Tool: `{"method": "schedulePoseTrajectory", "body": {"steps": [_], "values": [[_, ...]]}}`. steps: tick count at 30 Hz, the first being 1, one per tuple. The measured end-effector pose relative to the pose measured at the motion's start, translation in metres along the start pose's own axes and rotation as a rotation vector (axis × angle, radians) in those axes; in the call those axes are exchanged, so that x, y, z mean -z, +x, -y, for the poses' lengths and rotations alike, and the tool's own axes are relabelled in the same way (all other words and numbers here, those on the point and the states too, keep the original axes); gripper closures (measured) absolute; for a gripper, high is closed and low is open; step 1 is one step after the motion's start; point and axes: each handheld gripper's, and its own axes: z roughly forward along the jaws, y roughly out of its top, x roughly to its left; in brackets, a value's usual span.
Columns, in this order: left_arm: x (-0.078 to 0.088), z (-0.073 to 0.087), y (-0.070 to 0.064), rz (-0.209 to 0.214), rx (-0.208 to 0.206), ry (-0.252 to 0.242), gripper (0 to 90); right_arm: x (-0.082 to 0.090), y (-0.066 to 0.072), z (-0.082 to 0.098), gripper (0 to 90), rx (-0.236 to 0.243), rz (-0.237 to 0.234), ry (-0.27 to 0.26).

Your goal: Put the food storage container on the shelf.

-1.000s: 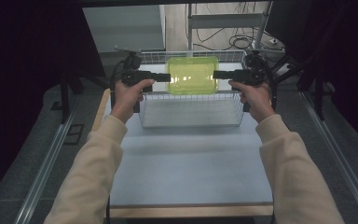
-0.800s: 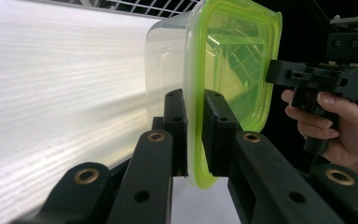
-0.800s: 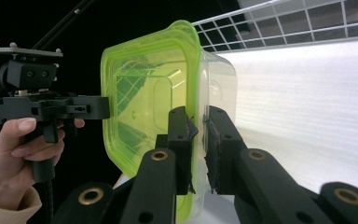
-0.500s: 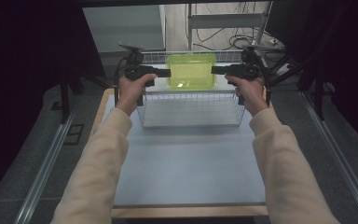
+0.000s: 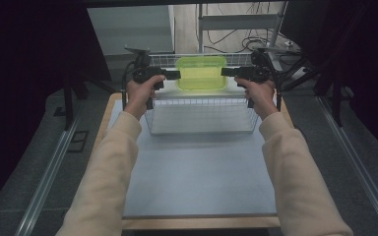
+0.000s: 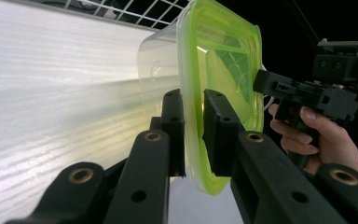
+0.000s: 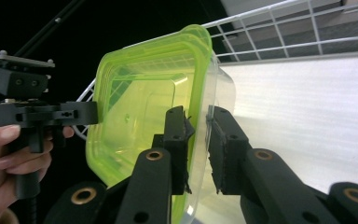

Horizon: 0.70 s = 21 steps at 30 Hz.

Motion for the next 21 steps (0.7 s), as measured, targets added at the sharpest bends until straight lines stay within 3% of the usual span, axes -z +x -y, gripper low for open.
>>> {"method": "schedulePoseTrajectory", "body": {"steps": [3,9,12,13,14,18,19,21], "values": [[-0.003,-0.002,-0.001,-0.044,-0.019,-0.003,75.9,-0.003,0.002,0.0,72.6,0.02,0.039,0.004],[-0.008,-0.002,0.001,-0.086,-0.026,0.004,65.7,-0.008,0.003,0.001,63.0,0.052,0.111,0.013],[-0.008,-0.001,0.002,-0.091,-0.025,-0.01,58.3,-0.008,0.003,0.002,58.4,0.056,0.117,0.002],[-0.008,-0.001,0.002,-0.094,-0.025,-0.021,52.7,-0.007,0.004,0.002,56.1,0.061,0.123,-0.001],[-0.008,-0.001,0.002,-0.093,-0.026,-0.026,41.7,-0.004,0.005,0.003,52.7,0.077,0.138,-0.005],[0.001,0.0,-0.002,-0.098,-0.056,-0.065,33.6,0.002,0.008,0.003,49.9,0.088,0.131,-0.035],[0.003,0.001,-0.003,-0.097,-0.063,-0.08,31.6,0.007,0.011,0.004,47.4,0.112,0.13,-0.041],[0.013,0.004,-0.009,-0.074,-0.08,-0.111,29.3,0.012,0.014,0.005,45.2,0.13,0.118,-0.05]]}}
